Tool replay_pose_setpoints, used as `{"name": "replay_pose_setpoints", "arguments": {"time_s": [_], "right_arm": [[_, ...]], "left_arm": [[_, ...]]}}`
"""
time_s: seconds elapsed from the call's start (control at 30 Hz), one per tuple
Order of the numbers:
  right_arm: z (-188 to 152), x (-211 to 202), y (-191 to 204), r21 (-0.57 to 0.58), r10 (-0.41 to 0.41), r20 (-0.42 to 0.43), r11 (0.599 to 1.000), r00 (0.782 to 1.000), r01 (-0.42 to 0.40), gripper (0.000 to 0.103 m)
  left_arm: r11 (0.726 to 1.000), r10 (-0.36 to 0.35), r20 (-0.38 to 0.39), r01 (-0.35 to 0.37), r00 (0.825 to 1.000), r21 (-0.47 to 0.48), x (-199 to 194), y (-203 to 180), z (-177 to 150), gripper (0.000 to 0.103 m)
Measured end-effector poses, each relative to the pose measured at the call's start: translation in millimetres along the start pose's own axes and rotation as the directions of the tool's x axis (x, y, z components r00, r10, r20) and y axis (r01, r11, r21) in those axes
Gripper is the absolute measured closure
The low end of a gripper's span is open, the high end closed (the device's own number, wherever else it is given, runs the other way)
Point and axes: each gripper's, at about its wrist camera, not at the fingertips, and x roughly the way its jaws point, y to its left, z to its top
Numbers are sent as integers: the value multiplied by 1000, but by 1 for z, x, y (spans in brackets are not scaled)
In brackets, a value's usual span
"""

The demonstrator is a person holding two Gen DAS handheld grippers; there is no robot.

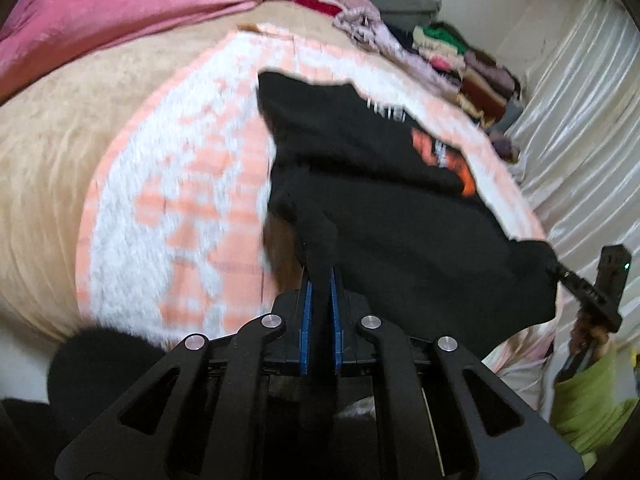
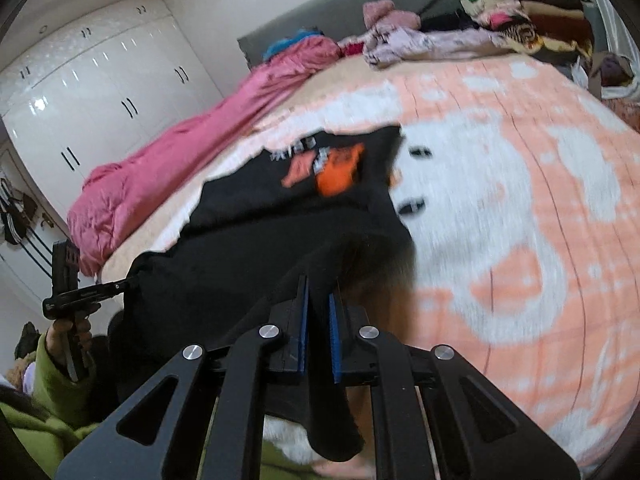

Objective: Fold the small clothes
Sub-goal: 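Lift the hem with both tools and fold it up toward the collar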

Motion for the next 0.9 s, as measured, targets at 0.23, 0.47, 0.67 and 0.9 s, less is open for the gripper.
{"name": "replay_pose_setpoints", "arguments": {"time_s": [0.23,0.47,0.67,0.9], "right_arm": [[46,25,-1,6,0,76,1000,997,0,95],[85,60,-20,50,-58,86,997,995,54,95],[89,95,-44,104,-116,19,988,993,113,92],[78,97,-51,121,-130,2,984,992,128,68]], "left_arm": [[998,-25,42,27,999,-48,5,5,48,101],[995,-24,33,27,999,-100,36,20,86,101],[987,-24,5,25,1000,-160,64,37,97,99],[989,-32,49,39,998,-141,54,37,93,60]]}}
